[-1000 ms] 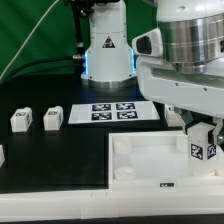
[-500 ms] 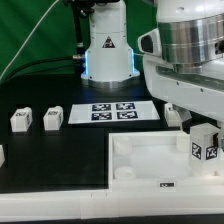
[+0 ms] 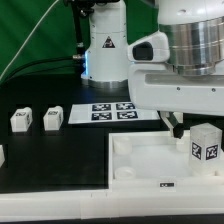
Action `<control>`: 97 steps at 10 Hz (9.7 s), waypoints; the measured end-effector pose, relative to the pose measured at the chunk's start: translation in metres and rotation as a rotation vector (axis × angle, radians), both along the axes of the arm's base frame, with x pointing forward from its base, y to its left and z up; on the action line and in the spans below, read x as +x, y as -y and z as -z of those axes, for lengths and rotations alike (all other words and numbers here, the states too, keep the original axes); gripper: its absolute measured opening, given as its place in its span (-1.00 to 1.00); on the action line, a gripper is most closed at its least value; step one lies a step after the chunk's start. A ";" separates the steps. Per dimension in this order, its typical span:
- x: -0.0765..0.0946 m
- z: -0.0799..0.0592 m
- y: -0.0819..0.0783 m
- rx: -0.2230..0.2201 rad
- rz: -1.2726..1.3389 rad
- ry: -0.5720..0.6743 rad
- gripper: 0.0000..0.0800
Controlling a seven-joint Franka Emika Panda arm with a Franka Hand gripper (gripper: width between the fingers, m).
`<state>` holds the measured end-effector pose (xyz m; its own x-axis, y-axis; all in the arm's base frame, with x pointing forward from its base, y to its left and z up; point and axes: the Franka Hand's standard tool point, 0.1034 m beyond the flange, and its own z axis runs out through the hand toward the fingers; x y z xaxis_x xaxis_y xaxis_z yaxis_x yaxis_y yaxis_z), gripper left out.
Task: Assemble one leg
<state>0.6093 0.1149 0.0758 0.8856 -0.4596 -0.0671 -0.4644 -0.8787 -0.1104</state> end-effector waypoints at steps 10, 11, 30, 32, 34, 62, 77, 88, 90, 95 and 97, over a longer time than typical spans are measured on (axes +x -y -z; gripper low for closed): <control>0.004 -0.003 0.002 -0.041 -0.819 0.094 0.16; 0.004 -0.003 0.002 -0.041 -0.819 0.094 -0.22; -0.001 0.000 -0.004 0.009 0.724 -0.074 0.30; -0.001 0.000 -0.004 0.008 0.714 -0.073 0.55; -0.002 0.000 -0.006 0.005 0.612 -0.072 0.61; 0.001 0.002 0.002 -0.025 -0.191 0.007 -0.27; 0.002 0.003 0.000 -0.014 0.348 -0.056 0.62; 0.004 0.002 0.004 -0.049 -0.751 0.060 0.62; 0.004 0.002 0.004 -0.049 -0.751 0.060 -0.05; 0.004 0.002 0.004 -0.050 -0.736 0.059 -0.27; 0.004 0.002 0.003 -0.048 -0.582 0.044 -0.27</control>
Offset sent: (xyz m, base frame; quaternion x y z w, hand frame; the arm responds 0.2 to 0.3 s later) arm 0.0085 0.0041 0.0046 -0.0436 0.0087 -0.3349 0.9412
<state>0.6135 0.1120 0.0740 0.9947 0.1016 -0.0153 0.1003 -0.9923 -0.0726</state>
